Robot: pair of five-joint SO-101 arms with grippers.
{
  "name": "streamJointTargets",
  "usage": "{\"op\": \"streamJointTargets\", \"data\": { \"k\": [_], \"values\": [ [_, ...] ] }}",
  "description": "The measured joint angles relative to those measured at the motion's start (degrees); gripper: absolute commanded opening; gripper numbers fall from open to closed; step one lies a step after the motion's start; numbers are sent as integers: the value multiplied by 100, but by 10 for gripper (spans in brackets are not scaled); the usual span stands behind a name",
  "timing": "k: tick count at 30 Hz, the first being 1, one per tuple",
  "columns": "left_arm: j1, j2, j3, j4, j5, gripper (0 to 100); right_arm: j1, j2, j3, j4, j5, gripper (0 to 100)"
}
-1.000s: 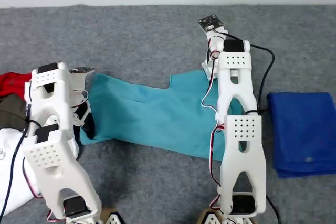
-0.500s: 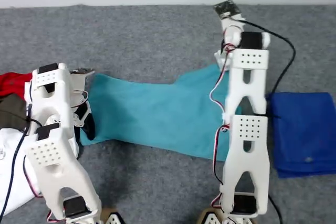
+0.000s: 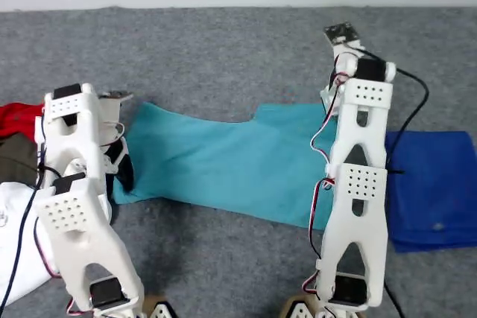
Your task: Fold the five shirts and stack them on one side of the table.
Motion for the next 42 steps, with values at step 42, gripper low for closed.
{"op": "streamJointTargets", "data": {
  "k": [42],
  "values": [
    [853, -4369, 1697, 44, 756, 244, -1169, -8782, 13029, -2251, 404, 209]
  ]
}}
